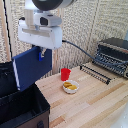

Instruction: Please shift your gripper toward the book. Carefully hold the book with your gripper. Gently transport the book using your gripper to the caddy's front section. Safely let the book go into the caddy's front area.

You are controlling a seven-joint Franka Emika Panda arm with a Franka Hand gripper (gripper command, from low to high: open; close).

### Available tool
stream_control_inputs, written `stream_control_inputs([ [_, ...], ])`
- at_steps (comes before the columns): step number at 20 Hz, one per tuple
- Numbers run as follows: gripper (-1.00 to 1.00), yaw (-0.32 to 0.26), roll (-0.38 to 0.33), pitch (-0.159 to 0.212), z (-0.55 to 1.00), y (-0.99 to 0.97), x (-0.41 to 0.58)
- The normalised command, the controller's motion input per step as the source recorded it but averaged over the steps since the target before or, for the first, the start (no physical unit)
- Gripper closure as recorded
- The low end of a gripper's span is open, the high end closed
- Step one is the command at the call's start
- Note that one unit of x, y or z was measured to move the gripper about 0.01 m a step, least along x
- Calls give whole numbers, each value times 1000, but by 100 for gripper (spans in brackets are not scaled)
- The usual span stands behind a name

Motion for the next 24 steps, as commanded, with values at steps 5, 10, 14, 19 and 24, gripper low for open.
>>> stream_control_inputs([
  [5, 100, -186, -10, 0, 0, 699, 0],
  [10, 100, -229, -8, 0, 0, 622, 0],
  [14, 100, -241, -5, 0, 0, 573, 0],
  [19, 100, -189, -39, 8, 0, 617, -21],
  [24, 100, -154, -35, 1, 0, 554, -21],
])
